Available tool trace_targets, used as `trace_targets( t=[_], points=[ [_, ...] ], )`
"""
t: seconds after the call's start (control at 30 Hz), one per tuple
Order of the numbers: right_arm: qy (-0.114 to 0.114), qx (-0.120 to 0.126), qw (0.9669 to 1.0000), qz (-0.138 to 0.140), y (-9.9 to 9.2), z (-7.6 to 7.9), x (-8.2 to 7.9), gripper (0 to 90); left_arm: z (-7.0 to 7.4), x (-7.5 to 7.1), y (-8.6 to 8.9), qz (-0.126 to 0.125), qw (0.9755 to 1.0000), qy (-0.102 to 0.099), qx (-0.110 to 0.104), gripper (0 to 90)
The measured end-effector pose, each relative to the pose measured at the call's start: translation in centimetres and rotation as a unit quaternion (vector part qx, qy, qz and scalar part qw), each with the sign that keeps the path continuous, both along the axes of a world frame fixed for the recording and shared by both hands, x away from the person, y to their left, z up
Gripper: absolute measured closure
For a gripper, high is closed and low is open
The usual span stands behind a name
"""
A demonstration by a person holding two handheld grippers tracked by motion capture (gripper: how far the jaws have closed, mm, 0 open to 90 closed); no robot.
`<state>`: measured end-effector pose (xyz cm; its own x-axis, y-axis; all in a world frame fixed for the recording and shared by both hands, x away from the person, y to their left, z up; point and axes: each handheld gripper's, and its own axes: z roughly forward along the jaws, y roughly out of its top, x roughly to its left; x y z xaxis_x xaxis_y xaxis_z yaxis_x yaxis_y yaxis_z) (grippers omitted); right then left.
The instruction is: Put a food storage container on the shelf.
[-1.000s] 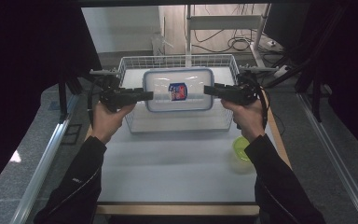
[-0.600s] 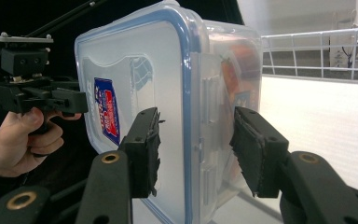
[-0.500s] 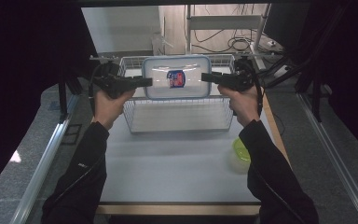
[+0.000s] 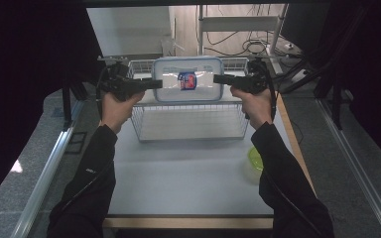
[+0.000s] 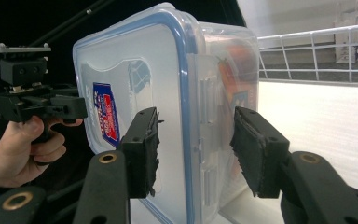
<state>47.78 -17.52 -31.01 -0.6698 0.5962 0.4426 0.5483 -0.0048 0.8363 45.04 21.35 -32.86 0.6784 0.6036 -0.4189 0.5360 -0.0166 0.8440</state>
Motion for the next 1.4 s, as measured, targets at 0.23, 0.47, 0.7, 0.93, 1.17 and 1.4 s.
trace_targets(
  t=[0.23, 0.47, 0.7, 0.93, 1.17, 1.4],
  points=[
    [-0.007, 0.008, 0.9999, -0.003, 0.0, -0.3, 0.4, 50.2, -0.1, 0.1, -0.1, 0.002, 0.9999, -0.008, 0.007, 47.7],
    [-0.019, -0.011, 0.9997, -0.014, 0.5, -0.8, 0.5, 49.0, -0.3, 0.4, -0.4, 0.011, 0.9999, -0.005, 0.011, 41.5],
    [-0.013, -0.018, 0.9995, -0.024, 0.9, -1.7, 0.9, 48.2, -0.9, 1.8, -0.2, 0.012, 0.9997, 0.018, -0.011, 32.3],
    [-0.023, 0.000, 0.9994, -0.027, 0.5, -1.5, 0.6, 49.2, -0.7, 2.0, -0.2, 0.038, 0.9992, 0.002, 0.006, 19.2],
    [-0.052, 0.008, 0.9982, -0.028, -0.4, -1.6, -0.2, 50.7, -0.4, 0.1, 0.2, 0.048, 0.9956, -0.058, 0.057, 21.7],
    [-0.101, -0.064, 0.9925, -0.023, -0.6, -2.4, -3.0, 71.0, -1.2, -3.3, 0.4, 0.035, 0.9923, -0.097, 0.068, 50.8]
  ],
)
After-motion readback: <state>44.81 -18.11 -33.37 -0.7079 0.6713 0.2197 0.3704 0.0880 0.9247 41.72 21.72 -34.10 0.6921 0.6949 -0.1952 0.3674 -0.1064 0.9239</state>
